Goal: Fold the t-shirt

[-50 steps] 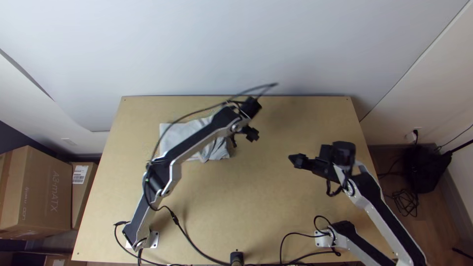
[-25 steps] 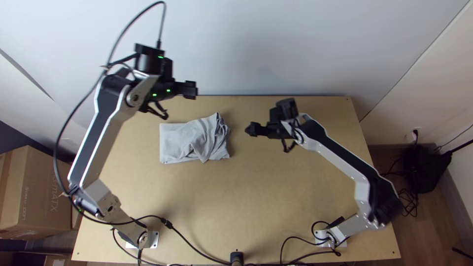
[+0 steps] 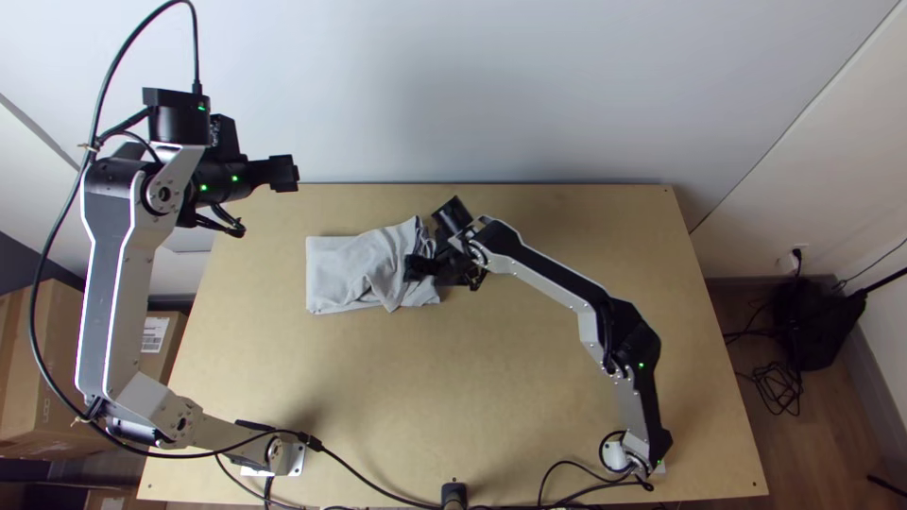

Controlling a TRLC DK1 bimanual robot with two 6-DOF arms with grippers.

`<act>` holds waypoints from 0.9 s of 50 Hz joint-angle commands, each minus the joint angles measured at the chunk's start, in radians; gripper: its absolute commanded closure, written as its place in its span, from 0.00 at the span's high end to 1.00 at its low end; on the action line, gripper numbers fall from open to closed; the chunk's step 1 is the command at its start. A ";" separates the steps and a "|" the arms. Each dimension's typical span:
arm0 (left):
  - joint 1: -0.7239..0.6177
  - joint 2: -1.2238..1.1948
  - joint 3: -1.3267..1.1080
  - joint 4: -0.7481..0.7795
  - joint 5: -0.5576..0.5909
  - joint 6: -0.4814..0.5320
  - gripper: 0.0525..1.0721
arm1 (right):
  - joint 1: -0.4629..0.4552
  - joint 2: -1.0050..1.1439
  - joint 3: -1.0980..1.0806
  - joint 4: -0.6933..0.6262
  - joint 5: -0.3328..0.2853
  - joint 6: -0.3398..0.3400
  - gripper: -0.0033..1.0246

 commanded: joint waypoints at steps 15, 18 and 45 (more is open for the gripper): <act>0.074 -0.046 -0.019 -0.033 0.011 0.025 0.96 | 0.050 0.176 0.156 -0.022 -0.077 0.065 0.81; 0.089 -0.049 -0.022 -0.034 0.012 0.031 0.96 | 0.055 0.202 0.182 -0.024 -0.091 0.073 0.81; 0.166 -0.052 -0.033 -0.048 0.012 0.087 0.96 | 0.073 0.341 0.369 -0.068 -0.100 0.085 0.03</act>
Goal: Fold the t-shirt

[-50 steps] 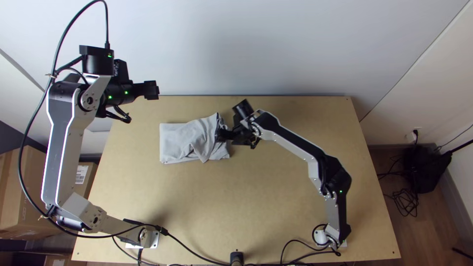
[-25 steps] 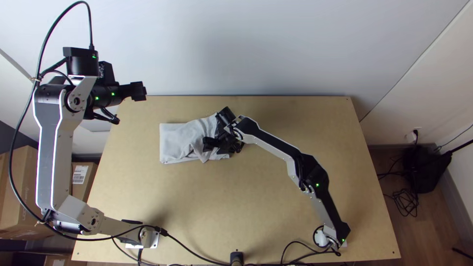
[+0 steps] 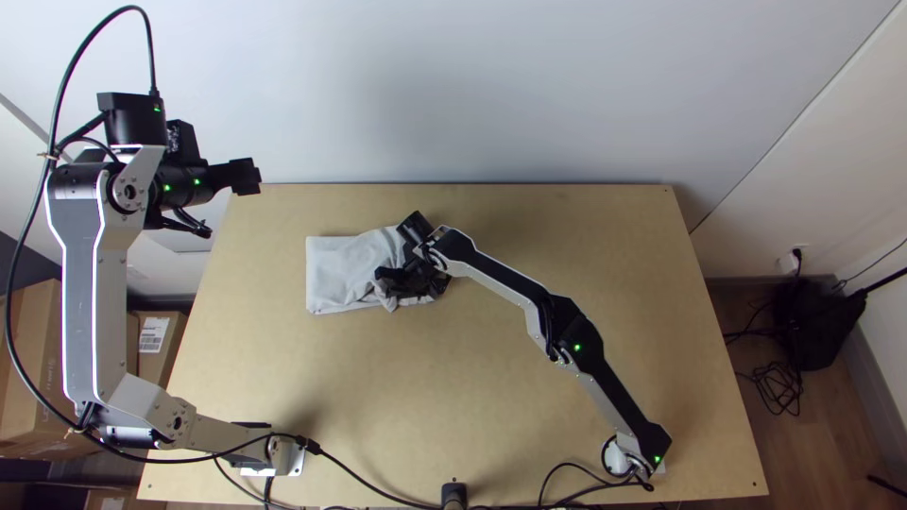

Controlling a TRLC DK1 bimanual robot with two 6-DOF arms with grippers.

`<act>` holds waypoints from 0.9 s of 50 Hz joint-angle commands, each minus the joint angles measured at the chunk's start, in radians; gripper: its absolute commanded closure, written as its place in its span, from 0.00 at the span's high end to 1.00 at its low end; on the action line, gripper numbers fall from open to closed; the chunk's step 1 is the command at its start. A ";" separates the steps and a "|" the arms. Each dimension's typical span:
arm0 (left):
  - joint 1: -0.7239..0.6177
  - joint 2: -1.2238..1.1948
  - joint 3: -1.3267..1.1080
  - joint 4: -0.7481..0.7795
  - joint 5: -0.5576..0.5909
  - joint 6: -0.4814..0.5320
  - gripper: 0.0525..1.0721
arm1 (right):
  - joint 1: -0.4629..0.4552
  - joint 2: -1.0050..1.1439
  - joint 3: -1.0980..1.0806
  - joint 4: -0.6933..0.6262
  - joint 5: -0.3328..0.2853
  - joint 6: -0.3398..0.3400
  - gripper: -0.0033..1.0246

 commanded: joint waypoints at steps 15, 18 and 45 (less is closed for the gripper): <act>0.010 -0.020 -0.012 -0.009 0.015 0.022 0.96 | -0.047 -0.106 -0.027 -0.056 -0.003 0.004 0.03; 0.010 -0.019 -0.012 -0.009 0.022 0.022 0.96 | -0.062 -0.130 -0.052 -0.056 -0.003 -0.003 0.03; 0.011 -0.017 -0.020 -0.010 0.032 0.026 0.96 | -0.139 -0.222 -0.201 -0.092 -0.004 -0.047 0.88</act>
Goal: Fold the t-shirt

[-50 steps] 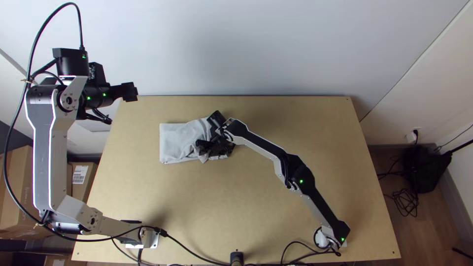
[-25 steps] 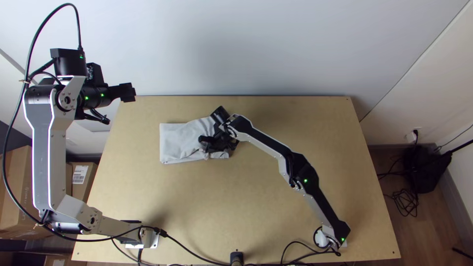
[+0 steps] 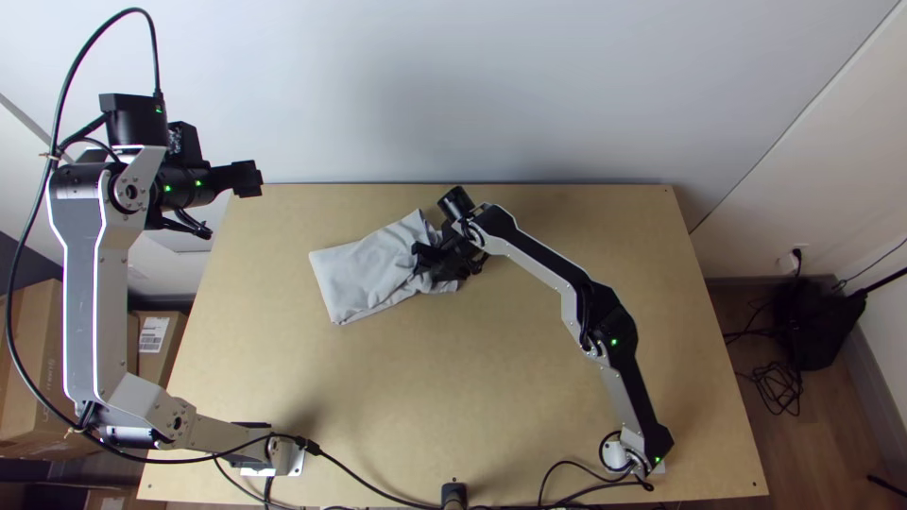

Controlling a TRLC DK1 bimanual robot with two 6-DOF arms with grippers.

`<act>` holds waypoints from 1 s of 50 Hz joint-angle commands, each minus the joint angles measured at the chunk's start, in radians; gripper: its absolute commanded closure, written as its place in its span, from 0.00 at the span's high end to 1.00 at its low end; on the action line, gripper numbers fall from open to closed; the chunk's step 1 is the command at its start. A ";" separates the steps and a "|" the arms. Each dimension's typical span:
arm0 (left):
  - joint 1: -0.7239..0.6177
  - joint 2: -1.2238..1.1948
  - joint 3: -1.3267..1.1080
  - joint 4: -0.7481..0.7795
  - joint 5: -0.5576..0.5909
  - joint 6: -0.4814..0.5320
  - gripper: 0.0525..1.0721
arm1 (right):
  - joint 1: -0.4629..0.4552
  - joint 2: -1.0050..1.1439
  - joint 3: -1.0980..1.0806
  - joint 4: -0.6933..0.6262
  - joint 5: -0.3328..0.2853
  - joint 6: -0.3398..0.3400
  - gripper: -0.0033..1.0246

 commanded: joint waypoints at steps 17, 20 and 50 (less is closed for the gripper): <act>0.008 -0.025 -0.026 -0.008 0.010 0.013 0.96 | 0.048 -0.087 -0.073 -0.015 -0.004 -0.009 0.87; 0.008 -0.028 -0.026 -0.006 0.010 0.015 0.96 | 0.055 -0.080 -0.065 -0.015 -0.004 -0.007 0.84; 0.035 -0.035 -0.026 -0.006 0.010 0.031 0.96 | 0.035 -0.002 -0.046 -0.001 0.000 -0.041 0.82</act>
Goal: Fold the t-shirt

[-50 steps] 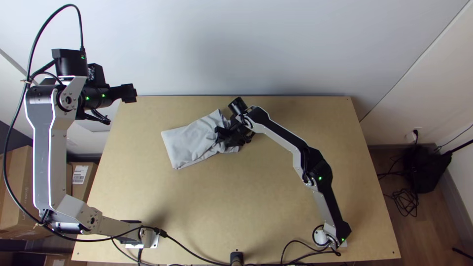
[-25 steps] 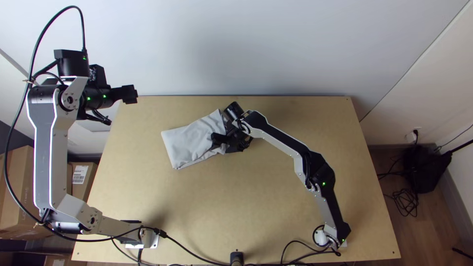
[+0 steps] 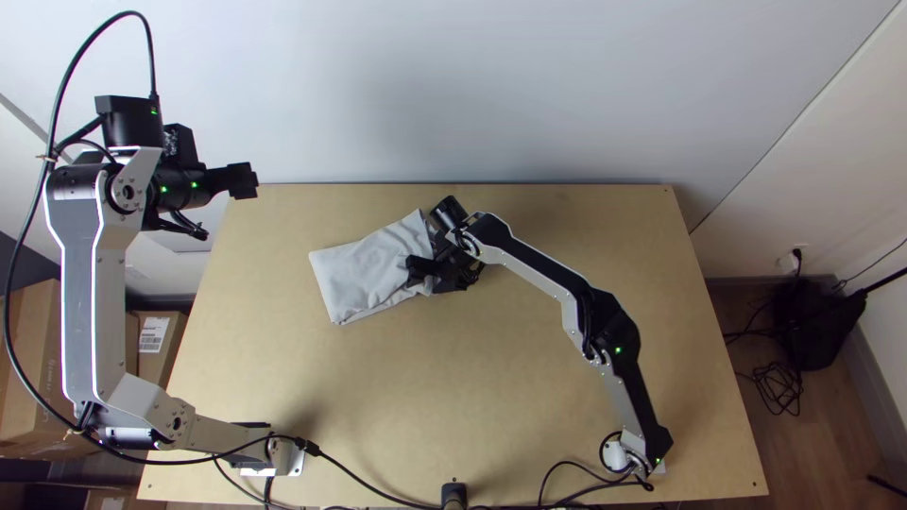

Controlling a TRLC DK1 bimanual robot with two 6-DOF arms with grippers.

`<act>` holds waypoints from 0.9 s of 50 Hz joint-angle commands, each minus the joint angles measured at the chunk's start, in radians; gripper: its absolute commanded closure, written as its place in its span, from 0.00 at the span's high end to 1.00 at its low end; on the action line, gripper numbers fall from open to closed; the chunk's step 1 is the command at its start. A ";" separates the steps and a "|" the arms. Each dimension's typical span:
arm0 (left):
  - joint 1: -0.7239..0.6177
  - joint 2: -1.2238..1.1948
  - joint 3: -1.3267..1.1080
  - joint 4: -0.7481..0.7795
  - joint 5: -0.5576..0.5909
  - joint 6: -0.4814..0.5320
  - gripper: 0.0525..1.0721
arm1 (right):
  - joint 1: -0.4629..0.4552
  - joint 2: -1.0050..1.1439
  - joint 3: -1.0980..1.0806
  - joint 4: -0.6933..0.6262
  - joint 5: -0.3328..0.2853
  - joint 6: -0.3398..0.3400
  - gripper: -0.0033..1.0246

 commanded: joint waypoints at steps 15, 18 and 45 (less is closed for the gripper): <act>0.016 -0.030 -0.008 -0.005 0.010 0.019 0.96 | -0.016 0.034 0.007 0.036 0.013 -0.037 0.02; 0.016 -0.030 -0.009 -0.005 0.010 0.019 0.96 | -0.021 0.020 0.007 0.036 0.013 -0.042 0.03; 0.018 -0.023 -0.008 0.006 0.016 0.021 0.96 | -0.143 -0.045 -0.038 -0.009 0.037 -0.108 0.06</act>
